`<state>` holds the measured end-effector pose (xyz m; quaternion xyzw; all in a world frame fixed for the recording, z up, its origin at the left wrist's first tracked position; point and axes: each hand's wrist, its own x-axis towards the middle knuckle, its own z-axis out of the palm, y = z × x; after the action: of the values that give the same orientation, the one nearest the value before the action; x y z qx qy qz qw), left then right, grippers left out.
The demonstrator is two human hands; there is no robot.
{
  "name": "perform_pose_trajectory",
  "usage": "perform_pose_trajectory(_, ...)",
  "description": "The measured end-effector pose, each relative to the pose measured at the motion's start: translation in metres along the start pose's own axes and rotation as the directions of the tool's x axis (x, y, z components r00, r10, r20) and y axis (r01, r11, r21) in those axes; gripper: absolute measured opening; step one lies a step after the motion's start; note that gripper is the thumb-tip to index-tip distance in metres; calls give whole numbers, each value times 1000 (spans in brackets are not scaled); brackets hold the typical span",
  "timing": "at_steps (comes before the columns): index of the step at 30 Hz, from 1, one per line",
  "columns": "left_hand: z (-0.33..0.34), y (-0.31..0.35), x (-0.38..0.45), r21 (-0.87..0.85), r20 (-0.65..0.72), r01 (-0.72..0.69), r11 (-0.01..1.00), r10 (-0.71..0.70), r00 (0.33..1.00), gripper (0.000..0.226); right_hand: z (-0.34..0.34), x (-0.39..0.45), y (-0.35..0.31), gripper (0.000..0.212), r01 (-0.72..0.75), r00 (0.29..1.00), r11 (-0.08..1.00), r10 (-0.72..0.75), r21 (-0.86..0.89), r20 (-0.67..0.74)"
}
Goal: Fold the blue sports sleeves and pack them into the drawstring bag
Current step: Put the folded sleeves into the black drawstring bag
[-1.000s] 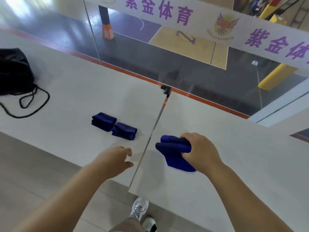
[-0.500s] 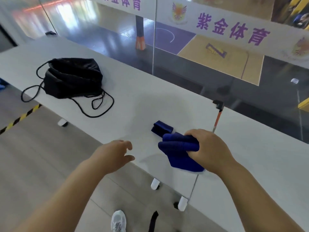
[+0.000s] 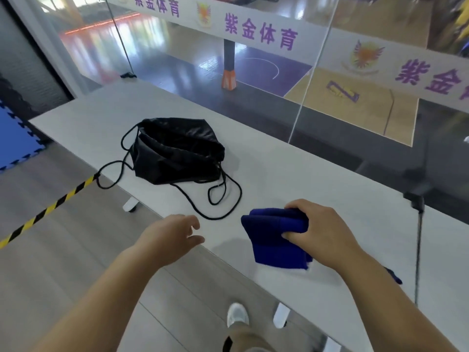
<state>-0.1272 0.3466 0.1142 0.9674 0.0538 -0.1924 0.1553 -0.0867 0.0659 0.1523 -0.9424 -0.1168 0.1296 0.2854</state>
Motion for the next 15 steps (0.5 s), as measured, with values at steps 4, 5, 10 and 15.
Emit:
perform_pose_trajectory(4, -24, -35, 40, -21, -24, 26, 999, -26, 999, 32, 7, 50, -19, 35, -6, 1000, 999, 7, 34, -10)
perform_pose_trajectory(5, -32, -44, 52, -33, -32, 34, 999, -35, 999, 31, 9, 64, -23, 36, -1, 1000, 999, 1, 51, -10)
perform_pose_trajectory(10, -75, -83, 115, -106, -107, 82, 991, -93, 990, 26, 15, 142, -55, 39, 21, 1000, 987, -18, 157, -23)
perform_pose_trajectory(15, -105, -123, 170, -212, -222, 80, 974, -128, 967, 26, 22, 211, -94, 37, 97, 988, 976, -71, 194, -135)
